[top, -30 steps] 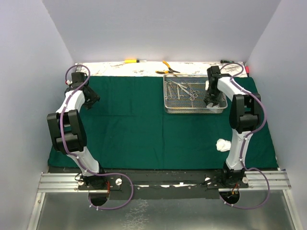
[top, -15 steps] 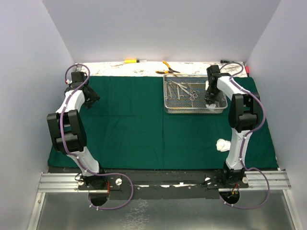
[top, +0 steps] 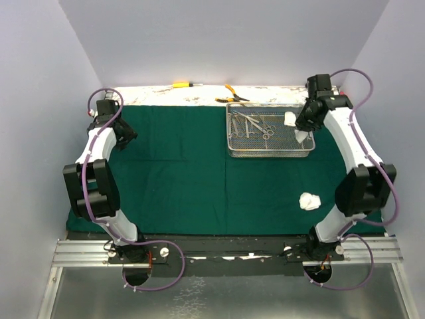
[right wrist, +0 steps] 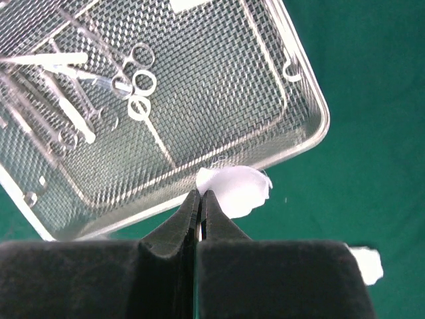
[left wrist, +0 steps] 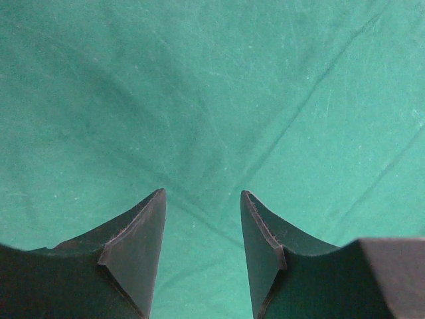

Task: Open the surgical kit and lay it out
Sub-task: Pick up the medical item from the container, then place the medical item in the surgical kit.

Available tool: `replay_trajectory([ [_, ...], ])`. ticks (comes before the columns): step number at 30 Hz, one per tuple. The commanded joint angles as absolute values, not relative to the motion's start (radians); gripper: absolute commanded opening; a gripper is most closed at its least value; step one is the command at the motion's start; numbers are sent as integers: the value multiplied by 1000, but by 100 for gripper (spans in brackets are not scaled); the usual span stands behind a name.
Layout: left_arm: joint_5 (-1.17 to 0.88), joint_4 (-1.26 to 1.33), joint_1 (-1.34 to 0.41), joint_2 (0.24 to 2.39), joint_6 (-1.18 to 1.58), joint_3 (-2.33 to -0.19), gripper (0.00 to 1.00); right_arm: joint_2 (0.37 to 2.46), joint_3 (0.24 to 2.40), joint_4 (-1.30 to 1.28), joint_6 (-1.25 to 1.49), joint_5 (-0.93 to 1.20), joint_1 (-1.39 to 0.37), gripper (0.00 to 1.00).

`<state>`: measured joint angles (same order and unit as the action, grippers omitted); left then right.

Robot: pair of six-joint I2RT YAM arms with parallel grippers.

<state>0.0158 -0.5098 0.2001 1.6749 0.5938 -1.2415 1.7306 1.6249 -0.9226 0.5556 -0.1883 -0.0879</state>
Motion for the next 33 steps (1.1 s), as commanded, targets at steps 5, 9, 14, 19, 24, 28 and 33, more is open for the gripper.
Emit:
replay_trajectory([
  [5, 84, -479, 189, 1634, 634, -1195, 50, 1506, 1411, -1079, 647, -9, -74, 1],
  [9, 95, -457, 184, 1642, 660, -1197, 50, 1436, 1280, -1123, 667, 110, -74, 1],
  [14, 100, -447, 172, 1658, 667, -1195, 50, 1389, 1089, -1111, 692, 45, -74, 1],
  [19, 107, -446, 166, 1671, 675, -1188, 50, 1434, 986, -1042, 687, -9, -74, 1],
  [24, 110, -447, 164, 1676, 673, -1189, 50, 1496, 947, -981, 696, -40, -74, 1],
  [28, 106, -448, 165, 1684, 673, -1190, 50, 1536, 943, -963, 706, -67, -74, 5],
  [33, 106, -448, 164, 1697, 672, -1198, 50, 1578, 934, -975, 718, -92, -74, 16],
])
